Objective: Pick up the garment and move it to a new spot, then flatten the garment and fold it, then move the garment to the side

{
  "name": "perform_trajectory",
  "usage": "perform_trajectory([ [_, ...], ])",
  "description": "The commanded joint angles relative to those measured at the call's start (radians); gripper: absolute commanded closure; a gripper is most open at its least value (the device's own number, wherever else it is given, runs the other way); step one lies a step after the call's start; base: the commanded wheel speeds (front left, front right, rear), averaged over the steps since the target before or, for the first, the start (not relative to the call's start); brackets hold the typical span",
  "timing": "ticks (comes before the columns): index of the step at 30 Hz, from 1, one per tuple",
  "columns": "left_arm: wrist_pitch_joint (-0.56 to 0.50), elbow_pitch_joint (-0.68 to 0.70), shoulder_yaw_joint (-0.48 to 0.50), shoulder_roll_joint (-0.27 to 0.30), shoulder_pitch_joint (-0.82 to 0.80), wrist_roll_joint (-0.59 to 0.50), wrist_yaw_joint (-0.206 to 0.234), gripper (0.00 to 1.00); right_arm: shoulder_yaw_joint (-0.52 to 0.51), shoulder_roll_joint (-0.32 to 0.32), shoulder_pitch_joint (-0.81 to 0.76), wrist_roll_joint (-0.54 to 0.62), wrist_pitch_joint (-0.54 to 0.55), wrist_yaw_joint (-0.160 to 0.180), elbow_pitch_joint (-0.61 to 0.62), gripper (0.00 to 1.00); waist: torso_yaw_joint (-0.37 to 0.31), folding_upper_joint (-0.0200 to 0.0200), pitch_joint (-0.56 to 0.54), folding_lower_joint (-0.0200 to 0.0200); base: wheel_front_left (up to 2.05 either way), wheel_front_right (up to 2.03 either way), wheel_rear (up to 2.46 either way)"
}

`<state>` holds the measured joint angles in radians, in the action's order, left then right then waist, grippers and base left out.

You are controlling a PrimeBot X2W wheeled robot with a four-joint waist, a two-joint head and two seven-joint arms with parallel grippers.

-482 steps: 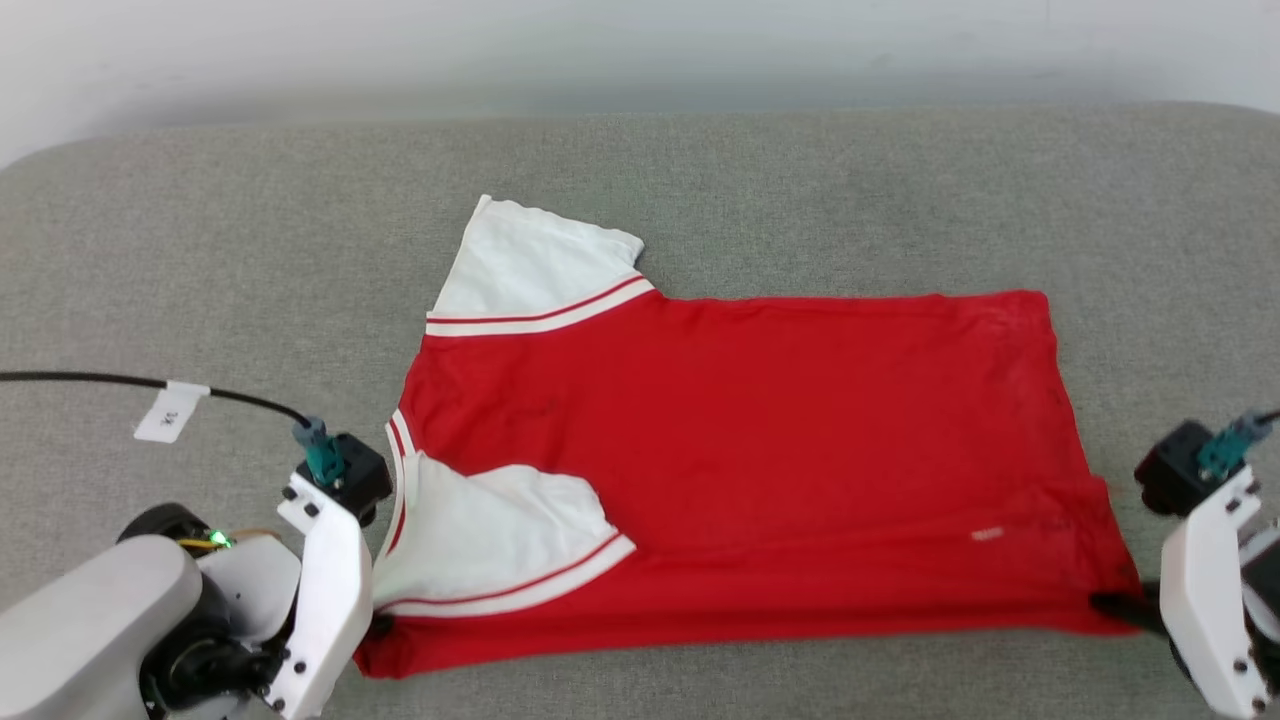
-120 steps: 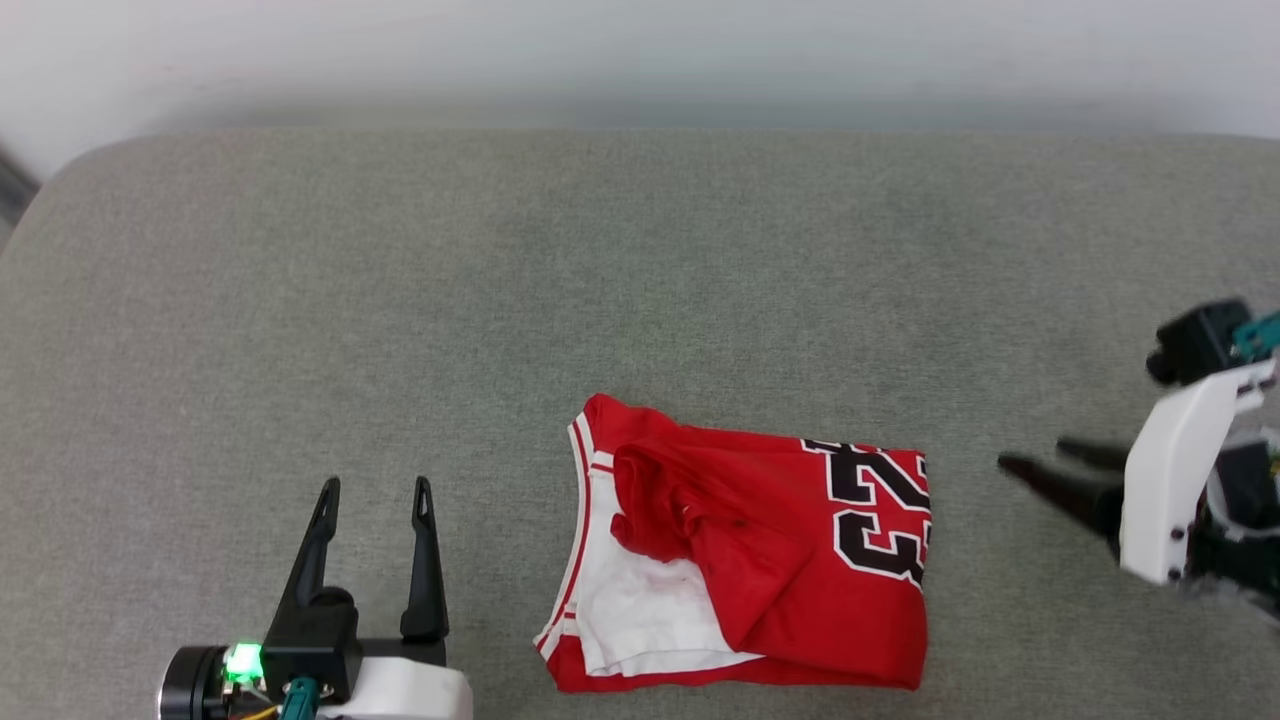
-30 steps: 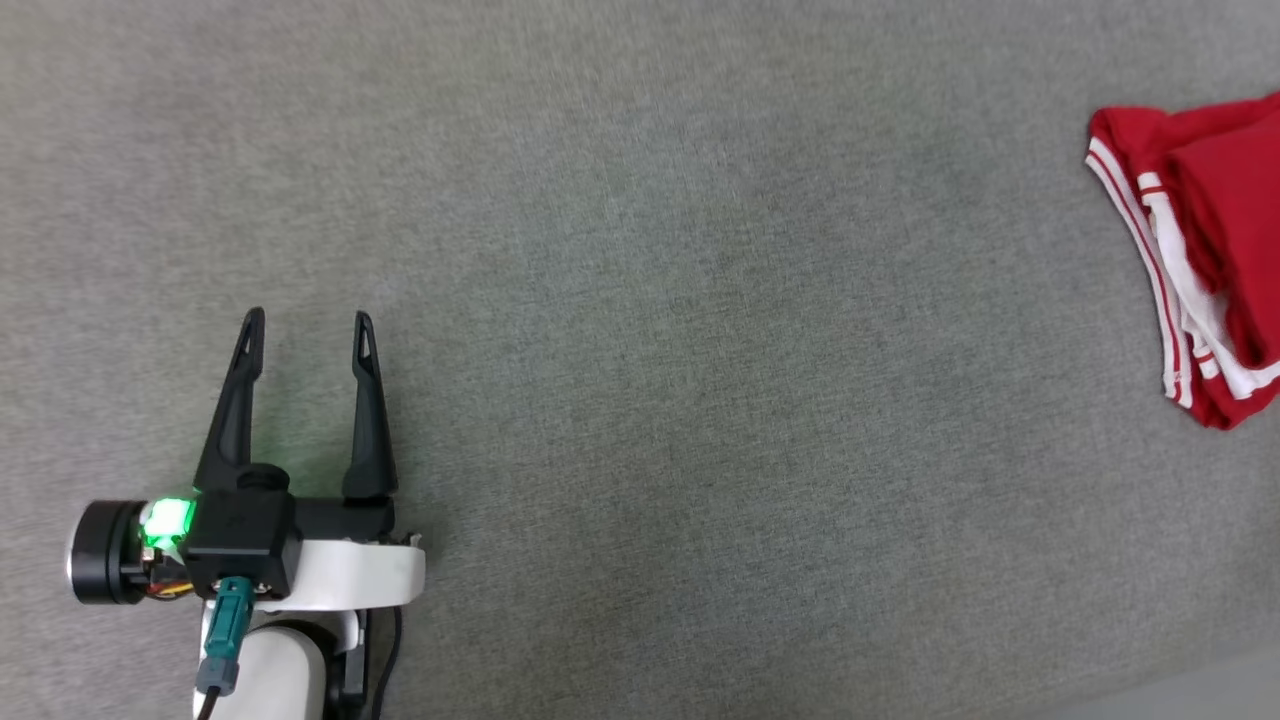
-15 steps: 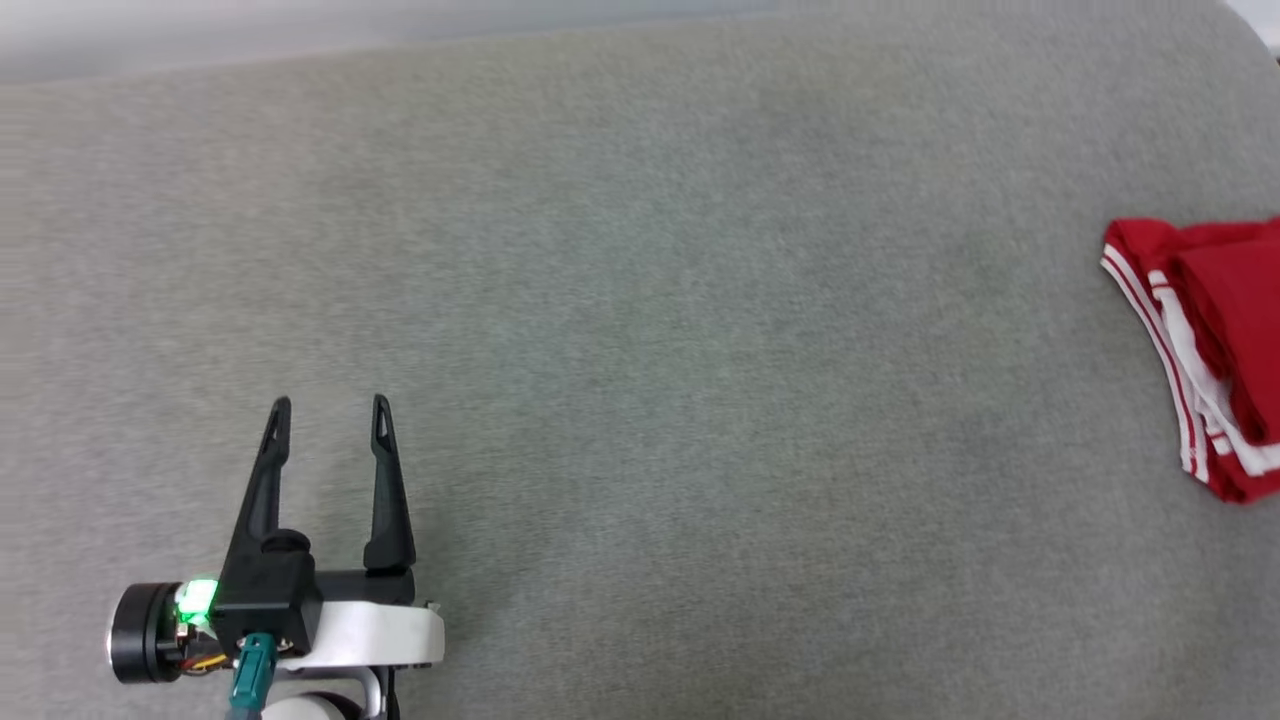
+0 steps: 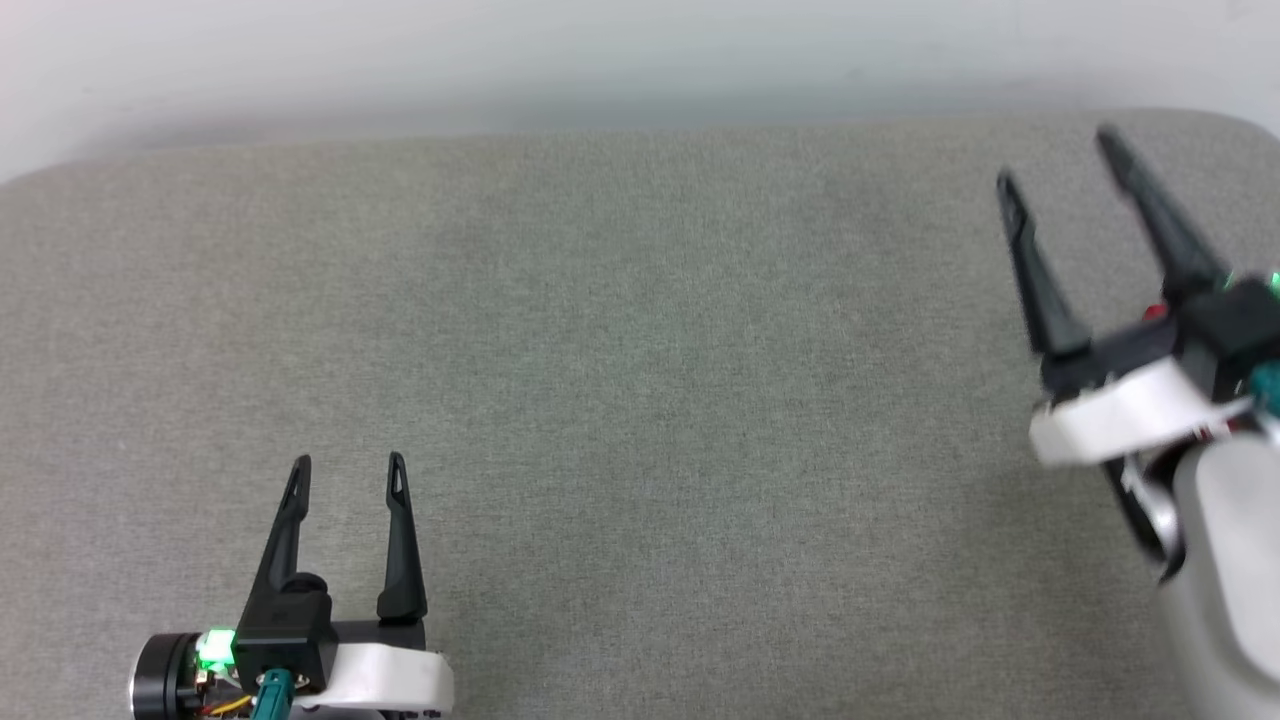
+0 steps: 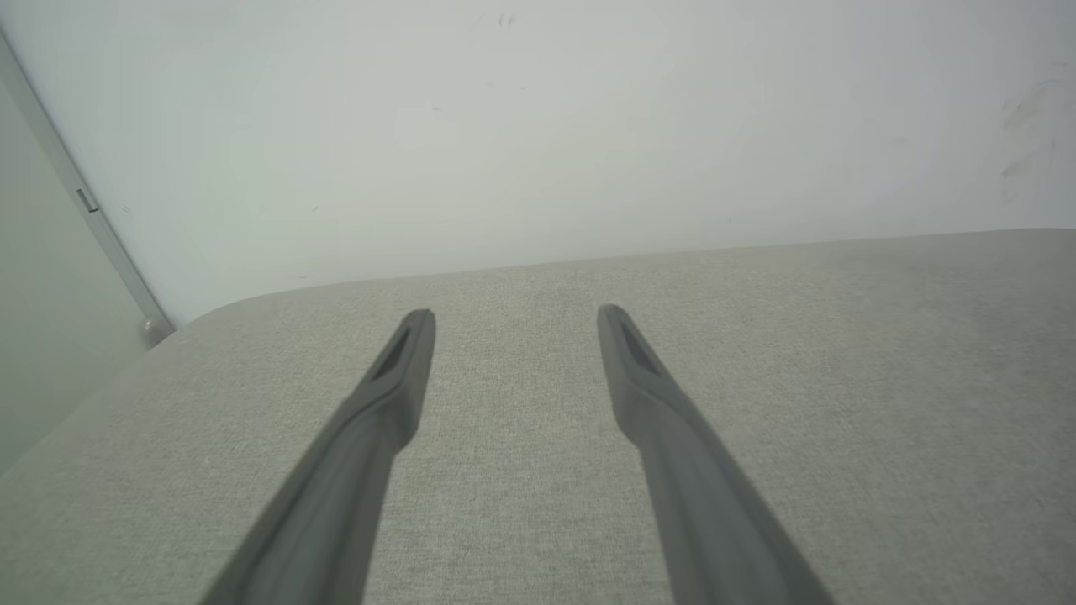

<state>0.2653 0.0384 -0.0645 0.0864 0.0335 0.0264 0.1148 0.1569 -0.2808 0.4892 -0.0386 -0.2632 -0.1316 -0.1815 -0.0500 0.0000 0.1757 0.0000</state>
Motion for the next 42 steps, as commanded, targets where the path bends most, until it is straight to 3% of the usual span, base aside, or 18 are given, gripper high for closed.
perform_trajectory([
  [1, -0.002, -0.002, -0.002, -0.001, 0.008, -0.006, 0.000, 0.00, -0.009, 0.012, -0.034, -0.009, -0.001, 0.002, 0.007, 0.00, 0.004, 0.0000, -0.012, 0.0000, 0.00, 0.00, 0.00],
  [15, -0.002, -0.023, -0.001, -0.014, 0.082, 0.000, -0.009, 0.00, -0.143, 0.170, -0.402, -0.017, -0.001, 0.002, 0.099, 0.00, -0.012, 0.0000, -0.089, 0.0000, 0.00, 0.00, 0.00],
  [29, -0.002, -0.033, 0.003, -0.023, 0.139, 0.011, -0.034, 0.00, -0.167, 0.217, -0.568, -0.046, -0.002, 0.002, 0.144, 0.00, -0.005, 0.0000, -0.148, 0.0000, 0.00, 0.00, 0.00],
  [39, -0.002, -0.041, 0.014, -0.029, 0.143, 0.015, -0.034, 0.00, -0.170, 0.226, -0.594, -0.046, -0.002, 0.002, 0.150, 0.00, 0.001, 0.0000, -0.160, 0.0000, 0.00, 0.00, 0.00],
  [40, 0.001, -0.044, 0.011, -0.029, 0.138, 0.014, -0.036, 1.00, -0.169, 0.221, -0.585, -0.045, 0.000, 0.000, 0.143, 1.00, 0.001, 0.0000, -0.161, 0.0000, 0.00, 0.00, 0.00],
  [42, 0.000, -0.063, 0.009, -0.030, 0.142, 0.014, -0.036, 1.00, -0.168, 0.221, -0.589, -0.045, 0.001, 0.000, 0.126, 1.00, 0.001, 0.0000, -0.161, 0.0000, 0.00, 0.00, 0.00],
])
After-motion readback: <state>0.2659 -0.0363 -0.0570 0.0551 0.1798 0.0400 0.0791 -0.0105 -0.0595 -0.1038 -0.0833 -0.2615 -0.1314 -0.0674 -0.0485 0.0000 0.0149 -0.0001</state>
